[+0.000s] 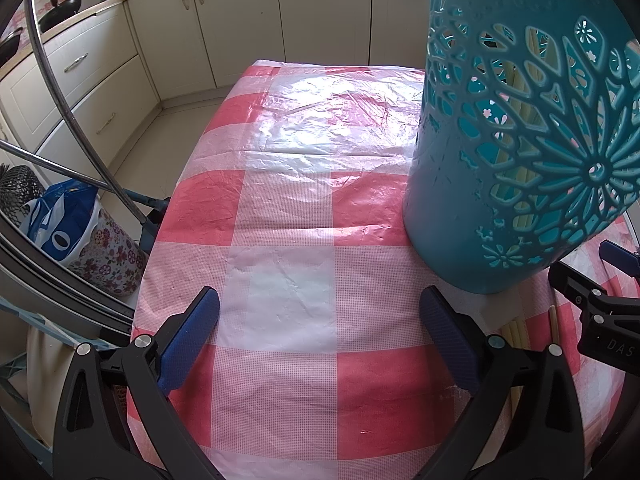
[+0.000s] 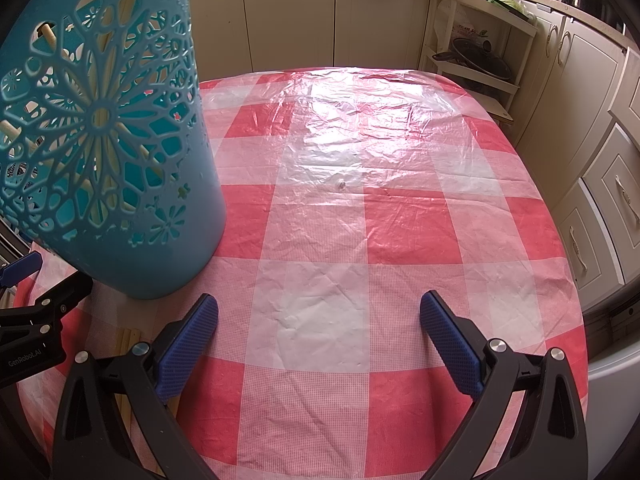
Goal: Organize utensils
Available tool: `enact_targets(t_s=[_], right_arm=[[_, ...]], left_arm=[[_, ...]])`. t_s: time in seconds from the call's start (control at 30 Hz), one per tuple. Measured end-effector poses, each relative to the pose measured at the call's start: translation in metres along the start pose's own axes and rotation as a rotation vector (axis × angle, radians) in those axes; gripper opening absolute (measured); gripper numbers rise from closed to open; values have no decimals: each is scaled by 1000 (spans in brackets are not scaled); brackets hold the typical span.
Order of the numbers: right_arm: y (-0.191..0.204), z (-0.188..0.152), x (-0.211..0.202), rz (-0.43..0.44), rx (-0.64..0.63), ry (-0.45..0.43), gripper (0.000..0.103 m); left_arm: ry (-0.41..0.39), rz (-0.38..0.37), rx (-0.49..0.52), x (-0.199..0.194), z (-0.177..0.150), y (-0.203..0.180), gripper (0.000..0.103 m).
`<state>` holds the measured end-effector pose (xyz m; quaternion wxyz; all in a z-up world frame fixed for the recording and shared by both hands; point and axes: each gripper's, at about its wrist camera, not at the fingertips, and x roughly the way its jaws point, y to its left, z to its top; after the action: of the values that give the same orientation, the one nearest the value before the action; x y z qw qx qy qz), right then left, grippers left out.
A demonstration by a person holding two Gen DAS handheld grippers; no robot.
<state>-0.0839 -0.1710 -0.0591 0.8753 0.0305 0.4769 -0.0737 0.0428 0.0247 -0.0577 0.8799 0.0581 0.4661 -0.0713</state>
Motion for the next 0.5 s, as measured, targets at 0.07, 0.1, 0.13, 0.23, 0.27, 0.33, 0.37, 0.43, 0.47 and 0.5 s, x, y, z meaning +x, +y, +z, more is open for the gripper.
enact_targets(t_s=[0.07,0.1,0.13,0.23,0.27,0.33,0.37,0.43,0.47,0.5], right_arm=[[0,0,0,0,0,0,96],[0,0,0,0,0,0,96],[0,0,0,0,0,0,96],[0,0,0,0,0,0,96],[0,0,0,0,0,0,96],[0,0,0,0,0,0,96],[1,0,0,0,0,0,96],[1,0,0,0,0,0,96],[0,0,0,0,0,0,96],[1,0,0,0,0,0,96]], left_arm=[[0,0,0,0,0,0,96],[0,0,0,0,0,-1,96],[0,0,0,0,0,-1,96],[0,0,0,0,0,-1,96],[0,0,0,0,0,-1,96],[0,0,0,0,0,1,96],[0,0,0,0,0,0,96],[0,0,0,0,0,1,96],[0,0,0,0,0,0,96],[0,0,0,0,0,-1,96]])
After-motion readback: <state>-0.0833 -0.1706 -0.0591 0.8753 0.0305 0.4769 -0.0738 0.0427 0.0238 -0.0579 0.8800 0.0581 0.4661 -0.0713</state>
